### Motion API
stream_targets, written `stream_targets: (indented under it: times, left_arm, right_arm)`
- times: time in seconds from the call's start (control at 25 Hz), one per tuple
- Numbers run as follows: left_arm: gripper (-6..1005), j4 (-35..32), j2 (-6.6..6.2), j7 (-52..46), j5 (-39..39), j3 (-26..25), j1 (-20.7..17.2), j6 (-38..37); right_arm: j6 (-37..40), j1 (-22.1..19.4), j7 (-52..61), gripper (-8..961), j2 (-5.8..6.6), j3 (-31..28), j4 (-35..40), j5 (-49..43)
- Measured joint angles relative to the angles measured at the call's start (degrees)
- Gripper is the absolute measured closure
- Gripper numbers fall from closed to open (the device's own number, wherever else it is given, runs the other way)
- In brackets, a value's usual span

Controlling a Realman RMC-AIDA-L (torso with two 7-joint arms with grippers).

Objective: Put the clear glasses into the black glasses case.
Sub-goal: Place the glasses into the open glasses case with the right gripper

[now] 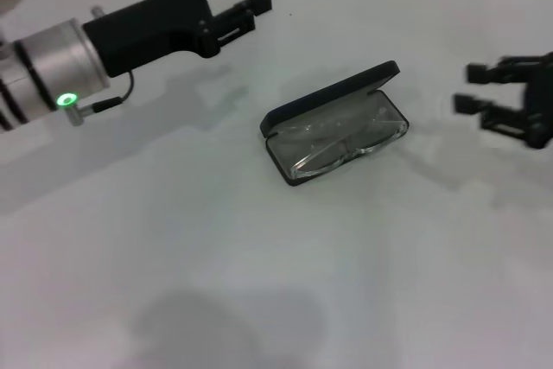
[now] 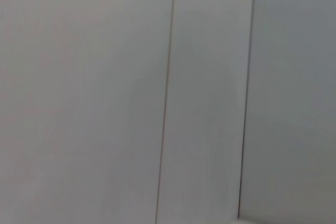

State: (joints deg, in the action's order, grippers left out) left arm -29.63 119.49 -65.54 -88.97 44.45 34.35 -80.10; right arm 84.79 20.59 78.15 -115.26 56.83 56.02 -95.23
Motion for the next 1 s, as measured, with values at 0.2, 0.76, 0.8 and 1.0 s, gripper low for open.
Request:
stream_targets:
  times: [0.2,0.76,0.8,1.0]
  left_arm:
    - [471,1.04,0.03,-0.97,-2.60,0.40,2.53,2.93]
    - [470,1.16,0.16,-1.02,-2.34,2.11,3.88,2.87]
    - [470,1.16,0.18,-0.99,-2.29,2.26,3.85,2.82]
    - [470,1.16,0.21,-0.95,-1.90,2.40,3.44,2.70]
  right_arm:
    - [7.37,4.69,0.43,549,2.35,-7.20,-10.34,-2.23]
    - [-2.16,26.09,15.72,549,-0.26,5.35,-19.21,-24.23]
    - [-4.39,26.29,17.23,549,-0.19,7.34,-19.32,-24.45]
    - [-12.83,26.98,21.57,550,-0.25,11.91,-19.33,-26.14]
